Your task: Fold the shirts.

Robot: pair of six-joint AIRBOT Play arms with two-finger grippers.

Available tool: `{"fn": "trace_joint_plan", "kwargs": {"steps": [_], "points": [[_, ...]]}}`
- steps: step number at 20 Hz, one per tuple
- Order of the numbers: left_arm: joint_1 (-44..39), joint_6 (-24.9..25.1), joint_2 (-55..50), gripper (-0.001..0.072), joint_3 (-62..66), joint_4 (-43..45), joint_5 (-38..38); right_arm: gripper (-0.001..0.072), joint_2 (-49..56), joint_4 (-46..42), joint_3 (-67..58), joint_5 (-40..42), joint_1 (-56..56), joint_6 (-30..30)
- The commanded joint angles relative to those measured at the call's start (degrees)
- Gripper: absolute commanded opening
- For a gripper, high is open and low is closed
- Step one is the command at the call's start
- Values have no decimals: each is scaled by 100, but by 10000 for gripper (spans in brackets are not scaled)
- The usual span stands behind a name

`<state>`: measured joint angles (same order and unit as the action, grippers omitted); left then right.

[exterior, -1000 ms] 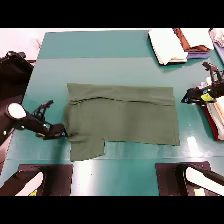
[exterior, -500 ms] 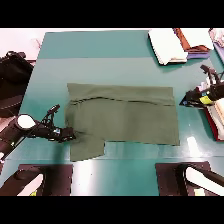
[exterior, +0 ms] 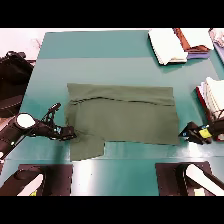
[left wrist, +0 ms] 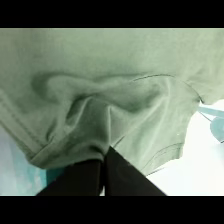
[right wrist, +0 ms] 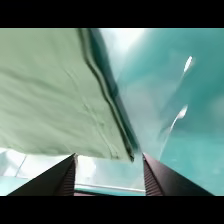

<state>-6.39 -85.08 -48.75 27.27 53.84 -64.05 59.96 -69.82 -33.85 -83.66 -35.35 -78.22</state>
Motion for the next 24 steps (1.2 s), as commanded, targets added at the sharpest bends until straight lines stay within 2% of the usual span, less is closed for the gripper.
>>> {"fn": "trace_joint_plan", "kwargs": {"steps": [1,2,4,5,7,8,12,14,19,21,24], "points": [[-4,9,7,24,11,-4,17,439,225,426,557,271,-98,186],[-4,9,7,24,11,-4,15,426,278,610,581,420,-2,186],[-4,9,7,24,11,-4,-4,292,315,789,527,667,323,186],[-4,11,7,24,13,-4,-63,255,313,780,457,669,496,186],[-4,125,7,23,74,44,-382,60,313,697,238,487,850,186],[-4,136,9,22,168,136,-592,24,313,667,81,302,1005,186],[-4,31,476,22,424,503,-1237,23,46,446,-568,-400,1458,184],[-4,-308,1169,22,428,605,-1600,24,-448,0,-750,-553,1574,179],[-4,-994,2378,22,588,614,-3161,23,-1631,-992,-863,-1331,1574,109],[-4,-1032,2382,22,876,804,-3082,23,-1926,-973,-863,-1331,1574,98],[-4,-822,1910,22,1322,1473,-2297,23,-1875,-914,-868,-1040,1576,0]]}}
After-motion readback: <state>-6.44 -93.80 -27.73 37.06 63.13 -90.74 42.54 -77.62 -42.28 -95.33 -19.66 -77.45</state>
